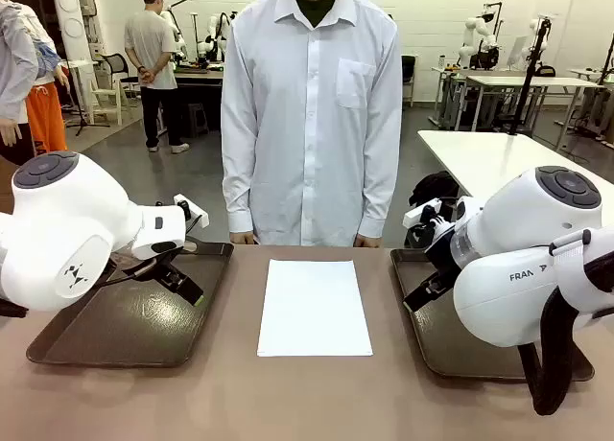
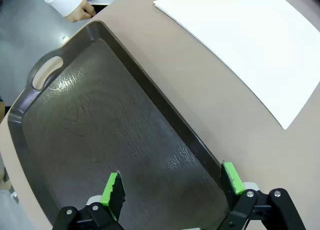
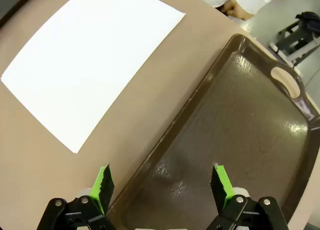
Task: Sort the A4 documents.
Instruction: Receive the A4 Paper.
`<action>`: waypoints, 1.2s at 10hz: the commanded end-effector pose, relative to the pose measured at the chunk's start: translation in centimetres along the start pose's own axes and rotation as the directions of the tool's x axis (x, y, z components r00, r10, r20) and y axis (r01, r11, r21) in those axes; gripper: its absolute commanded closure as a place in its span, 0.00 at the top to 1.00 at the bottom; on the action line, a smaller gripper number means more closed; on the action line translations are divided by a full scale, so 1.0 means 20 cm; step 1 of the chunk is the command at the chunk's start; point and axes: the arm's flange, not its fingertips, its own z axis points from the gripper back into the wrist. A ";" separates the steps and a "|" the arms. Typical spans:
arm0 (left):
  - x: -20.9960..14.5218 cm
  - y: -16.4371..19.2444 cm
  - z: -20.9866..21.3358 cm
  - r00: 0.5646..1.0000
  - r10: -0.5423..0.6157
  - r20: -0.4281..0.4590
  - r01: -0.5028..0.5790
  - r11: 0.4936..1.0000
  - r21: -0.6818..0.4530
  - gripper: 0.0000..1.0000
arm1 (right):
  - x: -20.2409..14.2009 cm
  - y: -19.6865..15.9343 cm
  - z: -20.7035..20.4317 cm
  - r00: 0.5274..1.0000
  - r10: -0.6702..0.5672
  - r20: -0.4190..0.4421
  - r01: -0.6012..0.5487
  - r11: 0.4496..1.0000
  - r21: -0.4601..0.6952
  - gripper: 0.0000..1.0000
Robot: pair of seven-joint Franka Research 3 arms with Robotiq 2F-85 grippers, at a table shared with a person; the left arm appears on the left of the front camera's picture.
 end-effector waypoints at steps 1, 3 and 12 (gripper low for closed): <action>0.00 0.00 0.00 1.000 0.000 0.000 0.000 1.000 0.000 1.00 | 0.00 0.00 0.00 1.000 0.000 0.000 0.000 1.000 0.000 1.00; 0.00 0.00 0.00 1.000 0.000 0.000 0.000 1.000 0.000 1.00 | 0.00 0.00 0.00 1.000 0.000 0.000 0.000 1.000 0.000 1.00; 0.00 0.00 0.00 1.000 0.000 0.000 0.000 1.000 0.000 1.00 | 0.00 0.00 0.00 1.000 0.000 0.000 0.000 1.000 0.000 1.00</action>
